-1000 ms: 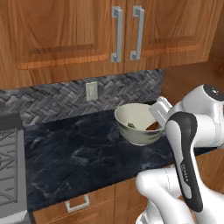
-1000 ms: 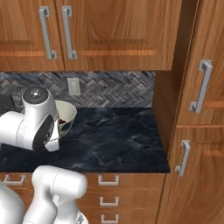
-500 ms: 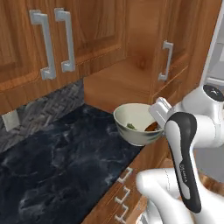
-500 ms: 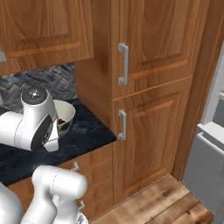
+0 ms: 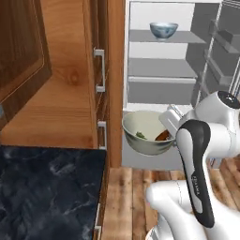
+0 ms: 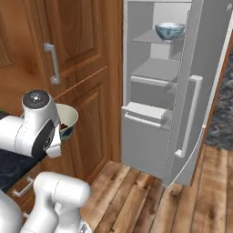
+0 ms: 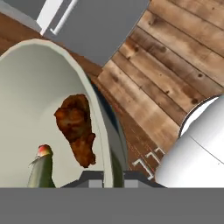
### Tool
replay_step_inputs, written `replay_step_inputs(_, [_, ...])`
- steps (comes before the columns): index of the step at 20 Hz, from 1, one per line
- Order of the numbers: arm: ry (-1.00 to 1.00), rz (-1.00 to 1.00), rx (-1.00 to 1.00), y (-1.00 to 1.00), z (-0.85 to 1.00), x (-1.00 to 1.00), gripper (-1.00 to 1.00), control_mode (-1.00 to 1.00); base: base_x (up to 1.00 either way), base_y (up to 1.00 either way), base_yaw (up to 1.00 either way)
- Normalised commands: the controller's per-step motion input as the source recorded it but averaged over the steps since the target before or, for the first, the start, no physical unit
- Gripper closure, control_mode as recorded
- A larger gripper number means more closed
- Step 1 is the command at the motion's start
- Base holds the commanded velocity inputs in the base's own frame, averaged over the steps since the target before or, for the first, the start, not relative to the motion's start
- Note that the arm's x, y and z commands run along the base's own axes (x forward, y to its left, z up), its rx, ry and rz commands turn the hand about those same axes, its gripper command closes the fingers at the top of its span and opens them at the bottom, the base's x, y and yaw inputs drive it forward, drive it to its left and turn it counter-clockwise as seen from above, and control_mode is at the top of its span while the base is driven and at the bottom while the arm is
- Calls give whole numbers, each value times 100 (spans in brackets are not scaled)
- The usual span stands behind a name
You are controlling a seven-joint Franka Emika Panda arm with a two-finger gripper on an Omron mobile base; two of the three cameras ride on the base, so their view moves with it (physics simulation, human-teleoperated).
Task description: Place the bowl with the potato and avocado on the top shelf of the fridge. Place the bowl with the fish and chicken drumstick on the second highest shelf of the fridge.
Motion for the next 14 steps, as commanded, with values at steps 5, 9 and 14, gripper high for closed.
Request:
replay_step_inputs(5, [0,0,0,0,0,0,100,100,88,0,-56])
replay_step_inputs(9, [0,0,0,0,0,0,100,100,100,0,-39])
replay_step_inputs(14, [0,0,0,0,0,0,100,100,91,12,-20])
